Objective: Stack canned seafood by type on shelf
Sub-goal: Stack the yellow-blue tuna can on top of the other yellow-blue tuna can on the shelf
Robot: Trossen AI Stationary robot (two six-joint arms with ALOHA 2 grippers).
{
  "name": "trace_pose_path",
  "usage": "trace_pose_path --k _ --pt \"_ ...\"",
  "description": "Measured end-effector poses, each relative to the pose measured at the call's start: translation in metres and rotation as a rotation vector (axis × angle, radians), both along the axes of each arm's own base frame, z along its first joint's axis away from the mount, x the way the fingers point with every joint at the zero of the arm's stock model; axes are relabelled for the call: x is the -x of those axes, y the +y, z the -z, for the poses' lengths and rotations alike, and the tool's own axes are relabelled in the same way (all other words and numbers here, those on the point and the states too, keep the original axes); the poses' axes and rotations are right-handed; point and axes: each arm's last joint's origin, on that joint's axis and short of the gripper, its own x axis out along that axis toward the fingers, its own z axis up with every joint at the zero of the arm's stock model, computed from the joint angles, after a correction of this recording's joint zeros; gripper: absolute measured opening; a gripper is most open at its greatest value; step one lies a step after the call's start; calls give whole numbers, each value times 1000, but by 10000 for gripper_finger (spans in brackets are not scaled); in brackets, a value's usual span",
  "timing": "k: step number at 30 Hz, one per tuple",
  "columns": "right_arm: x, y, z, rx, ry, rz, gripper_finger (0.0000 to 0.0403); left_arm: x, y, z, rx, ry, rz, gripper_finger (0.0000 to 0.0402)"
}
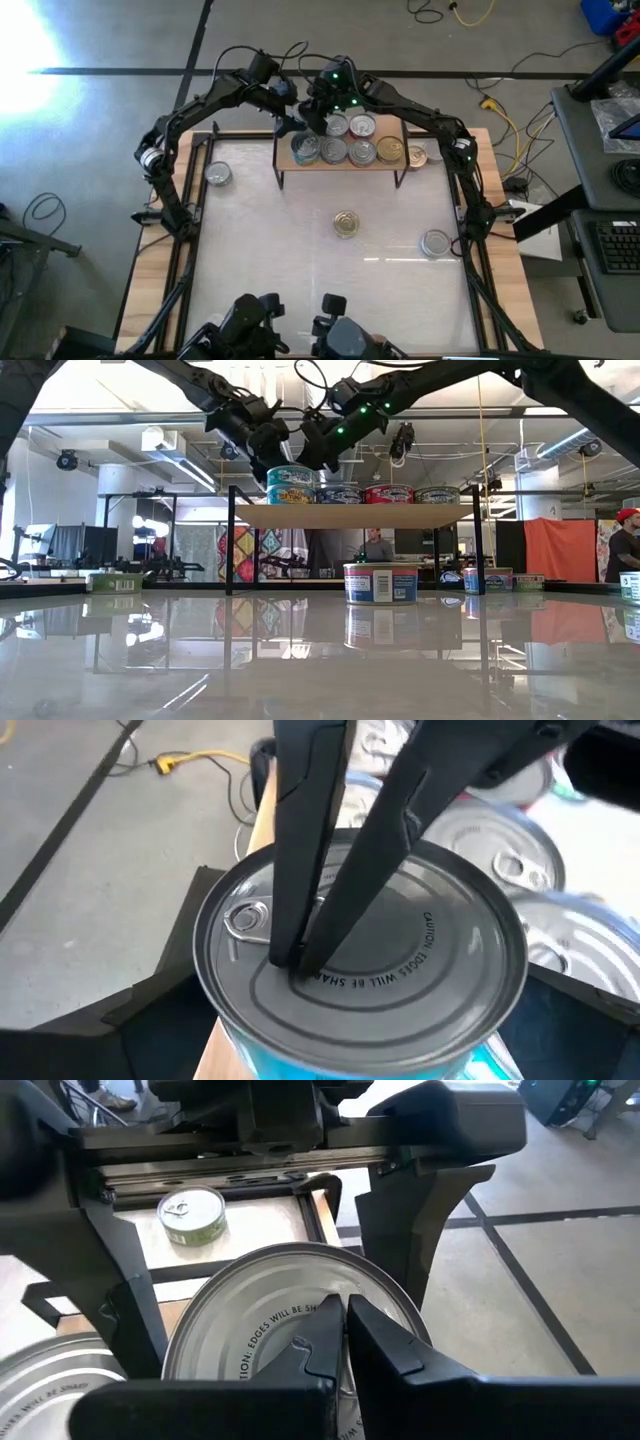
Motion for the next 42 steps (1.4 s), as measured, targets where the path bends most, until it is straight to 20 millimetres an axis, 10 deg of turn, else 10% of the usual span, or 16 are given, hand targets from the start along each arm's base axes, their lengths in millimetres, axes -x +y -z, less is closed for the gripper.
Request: trace_pose_path --k 42 --pt "-5 10 -20 119 -79 -66 13 -22 40 -7 -67 184 355 400"
